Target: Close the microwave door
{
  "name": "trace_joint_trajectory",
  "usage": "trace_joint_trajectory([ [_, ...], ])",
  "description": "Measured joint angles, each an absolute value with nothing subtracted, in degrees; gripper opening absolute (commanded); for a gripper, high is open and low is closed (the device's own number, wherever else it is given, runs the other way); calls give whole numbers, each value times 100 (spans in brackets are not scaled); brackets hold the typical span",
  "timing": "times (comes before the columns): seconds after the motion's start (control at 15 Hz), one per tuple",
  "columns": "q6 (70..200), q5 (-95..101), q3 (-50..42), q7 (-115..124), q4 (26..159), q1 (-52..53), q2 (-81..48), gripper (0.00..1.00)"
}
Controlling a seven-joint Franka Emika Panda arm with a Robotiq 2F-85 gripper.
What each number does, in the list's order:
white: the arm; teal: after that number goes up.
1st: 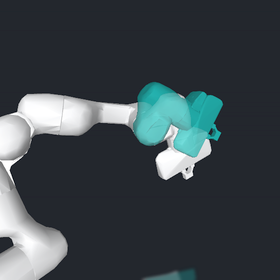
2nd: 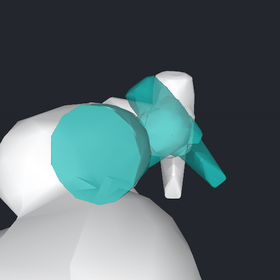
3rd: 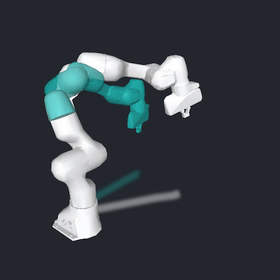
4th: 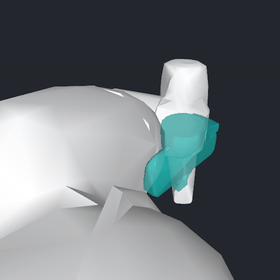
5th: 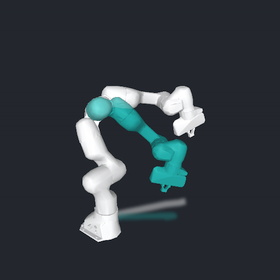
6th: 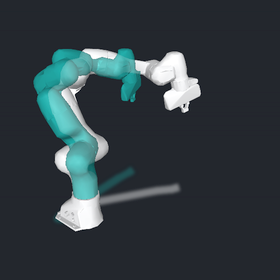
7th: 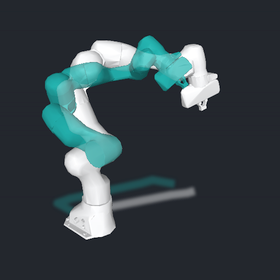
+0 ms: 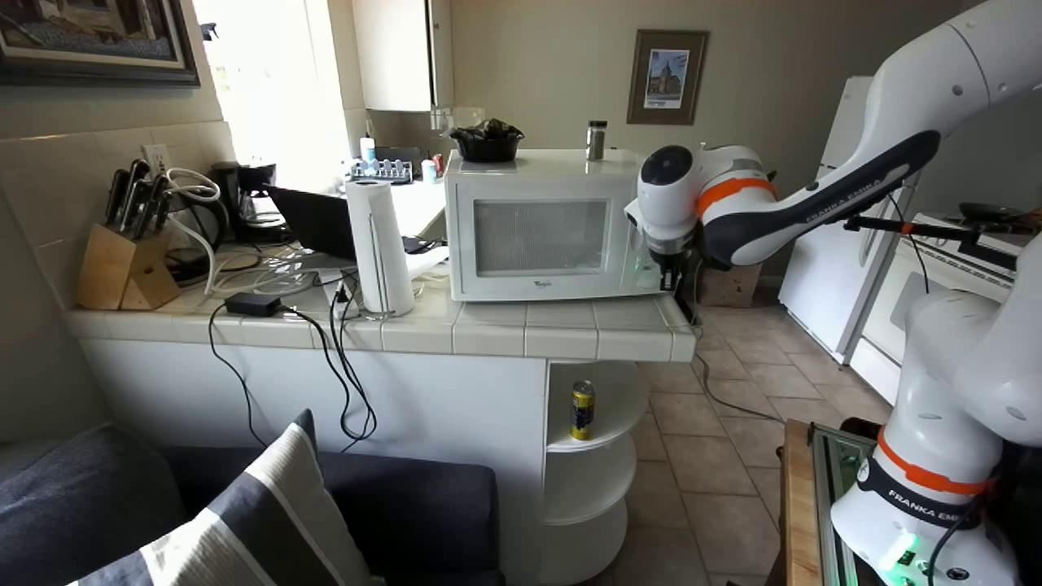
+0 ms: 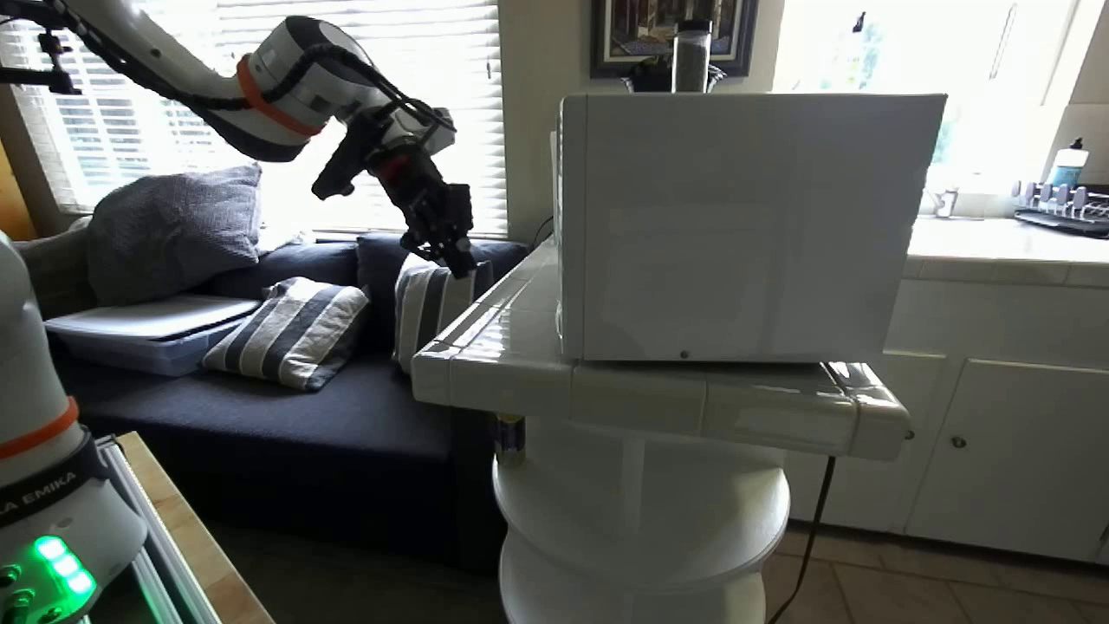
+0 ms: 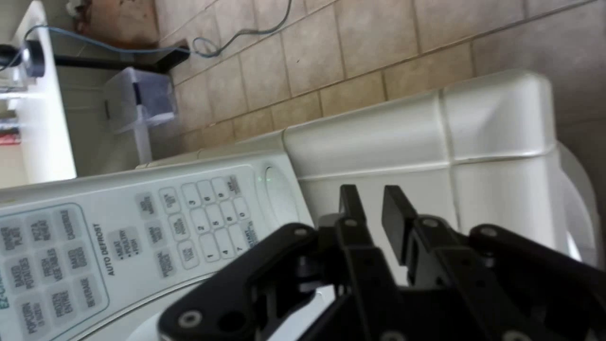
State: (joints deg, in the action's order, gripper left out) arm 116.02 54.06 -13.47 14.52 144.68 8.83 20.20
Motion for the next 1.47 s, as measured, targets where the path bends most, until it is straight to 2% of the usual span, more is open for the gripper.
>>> trace_joint_trajectory([
  [0.27, 10647, 3619, -1059, 867, 13898, 993, 2216, 83],
  [0.4, 10393, 2868, -797, 648, 13630, 825, 2268, 96],
  [0.47, 10291, 2579, -691, 606, 13510, 743, 2286, 100],
  [1.0, 10106, 943, -518, 302, 12858, 242, 2348, 100],
  [1.47, 10106, 429, -564, -140, 12590, 74, 2638, 100],
])
